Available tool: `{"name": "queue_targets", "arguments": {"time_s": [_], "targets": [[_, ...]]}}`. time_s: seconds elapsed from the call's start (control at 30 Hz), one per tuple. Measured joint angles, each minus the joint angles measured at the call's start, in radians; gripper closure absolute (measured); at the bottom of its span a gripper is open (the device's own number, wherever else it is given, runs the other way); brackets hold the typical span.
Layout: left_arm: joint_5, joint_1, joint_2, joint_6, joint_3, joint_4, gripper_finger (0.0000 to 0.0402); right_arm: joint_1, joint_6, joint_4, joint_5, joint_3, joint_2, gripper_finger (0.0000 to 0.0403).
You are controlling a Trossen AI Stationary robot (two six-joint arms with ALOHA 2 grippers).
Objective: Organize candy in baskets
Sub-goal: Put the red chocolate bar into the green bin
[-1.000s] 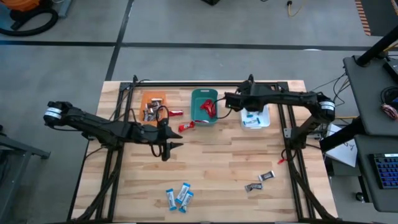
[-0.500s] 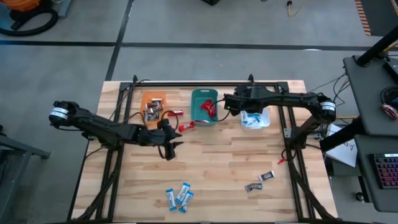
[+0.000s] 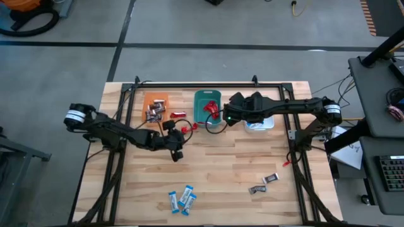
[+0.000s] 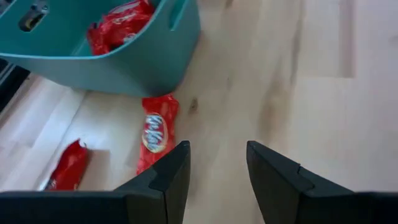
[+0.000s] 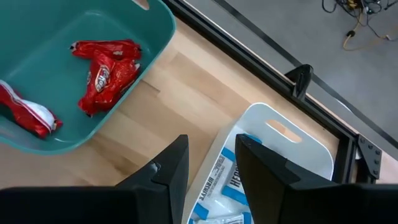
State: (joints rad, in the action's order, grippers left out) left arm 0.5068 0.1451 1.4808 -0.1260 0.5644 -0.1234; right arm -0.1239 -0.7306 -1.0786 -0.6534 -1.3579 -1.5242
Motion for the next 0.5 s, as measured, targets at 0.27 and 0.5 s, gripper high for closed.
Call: {"name": "queue_targets", "arguments": {"time_s": [0.27, 0.5], "targets": [[0.0, -0.103, 0.094, 0.041, 0.0, -0.056, 0.0223, 0.004, 0.0, 0.013, 0.0, 0.0, 0.0, 0.0277], [0.0, -0.165, 0.153, 0.092, 0.0, -0.117, 0.021, 0.004, 0.0, 0.015, 0.0, 0.0, 0.0, 0.0277]]}}
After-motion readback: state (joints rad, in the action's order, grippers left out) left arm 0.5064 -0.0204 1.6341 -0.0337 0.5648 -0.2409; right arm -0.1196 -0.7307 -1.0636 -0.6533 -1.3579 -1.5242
